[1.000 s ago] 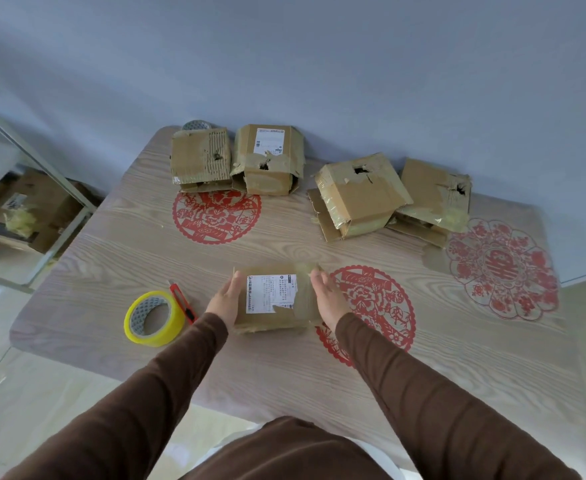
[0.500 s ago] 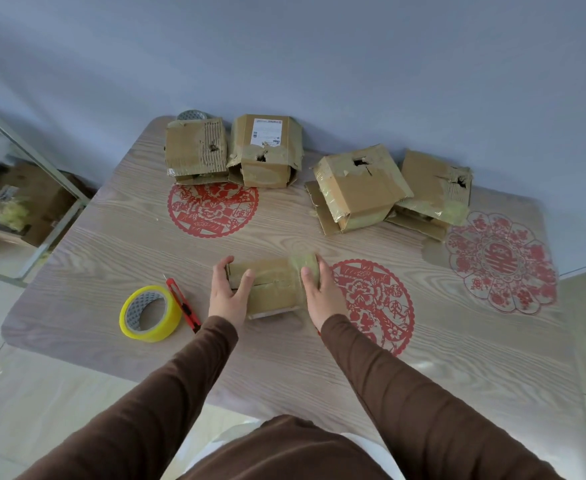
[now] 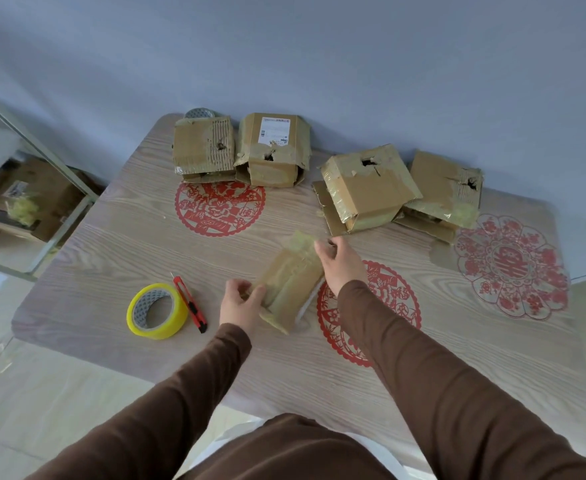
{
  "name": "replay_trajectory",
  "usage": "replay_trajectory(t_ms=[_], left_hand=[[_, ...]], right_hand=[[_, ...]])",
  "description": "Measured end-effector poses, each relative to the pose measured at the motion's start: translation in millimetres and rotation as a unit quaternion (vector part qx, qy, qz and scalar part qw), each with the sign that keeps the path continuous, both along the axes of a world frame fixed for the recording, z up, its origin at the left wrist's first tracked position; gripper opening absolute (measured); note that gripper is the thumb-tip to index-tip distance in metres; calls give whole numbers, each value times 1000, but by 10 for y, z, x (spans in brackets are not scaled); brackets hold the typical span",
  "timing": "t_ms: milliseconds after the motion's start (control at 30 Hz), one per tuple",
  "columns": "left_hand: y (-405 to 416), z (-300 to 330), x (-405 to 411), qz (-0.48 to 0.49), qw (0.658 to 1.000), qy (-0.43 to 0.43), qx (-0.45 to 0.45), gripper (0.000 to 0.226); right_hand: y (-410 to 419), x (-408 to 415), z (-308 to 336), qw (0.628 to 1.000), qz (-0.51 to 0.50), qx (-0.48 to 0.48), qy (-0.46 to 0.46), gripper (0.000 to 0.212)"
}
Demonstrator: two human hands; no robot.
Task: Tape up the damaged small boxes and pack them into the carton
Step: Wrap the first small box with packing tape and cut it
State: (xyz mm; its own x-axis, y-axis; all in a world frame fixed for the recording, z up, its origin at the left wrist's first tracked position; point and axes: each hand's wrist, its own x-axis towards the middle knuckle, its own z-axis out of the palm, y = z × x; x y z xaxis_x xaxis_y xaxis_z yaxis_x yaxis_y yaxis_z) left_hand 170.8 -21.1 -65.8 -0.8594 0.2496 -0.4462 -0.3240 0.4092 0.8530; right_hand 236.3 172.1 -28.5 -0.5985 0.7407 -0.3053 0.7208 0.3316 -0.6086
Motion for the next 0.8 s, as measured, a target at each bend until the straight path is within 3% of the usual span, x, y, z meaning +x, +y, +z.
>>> replay_trajectory(t_ms=[100,267,300,367,433,500,600,700,800], left_hand=[[34,-6,241,-67,997,-23,19,42],[124,54,275,-87,996,-17,20,61],[83,83,259,-89,996,-15,8,60],[-75,113,177,-69,997,19,-12,51],[-349,109,29,-29,993,103,-43,43],[-679,36,-178,-1,970,201,-138,48],[-1051,-35,-486,16,938,207,-279,72],[-1140,-65,-692,-64,929,143,-335,89],[-1064,-78,-813,-162,920,73,-349,96]], right_hand=[[-31,-12,32,995,-1,-65,79,64],[-144,49,-27,989,25,-108,96,66],[-161,58,-16,992,33,-85,88,64],[-242,54,64,992,70,58,85,56],[-429,0,198,956,122,204,172,45],[-717,-94,320,921,179,231,259,37],[-1225,-269,214,922,245,82,288,35],[-1568,-524,-190,954,213,-161,138,45],[-1754,-777,-478,936,167,-309,-3,58]])
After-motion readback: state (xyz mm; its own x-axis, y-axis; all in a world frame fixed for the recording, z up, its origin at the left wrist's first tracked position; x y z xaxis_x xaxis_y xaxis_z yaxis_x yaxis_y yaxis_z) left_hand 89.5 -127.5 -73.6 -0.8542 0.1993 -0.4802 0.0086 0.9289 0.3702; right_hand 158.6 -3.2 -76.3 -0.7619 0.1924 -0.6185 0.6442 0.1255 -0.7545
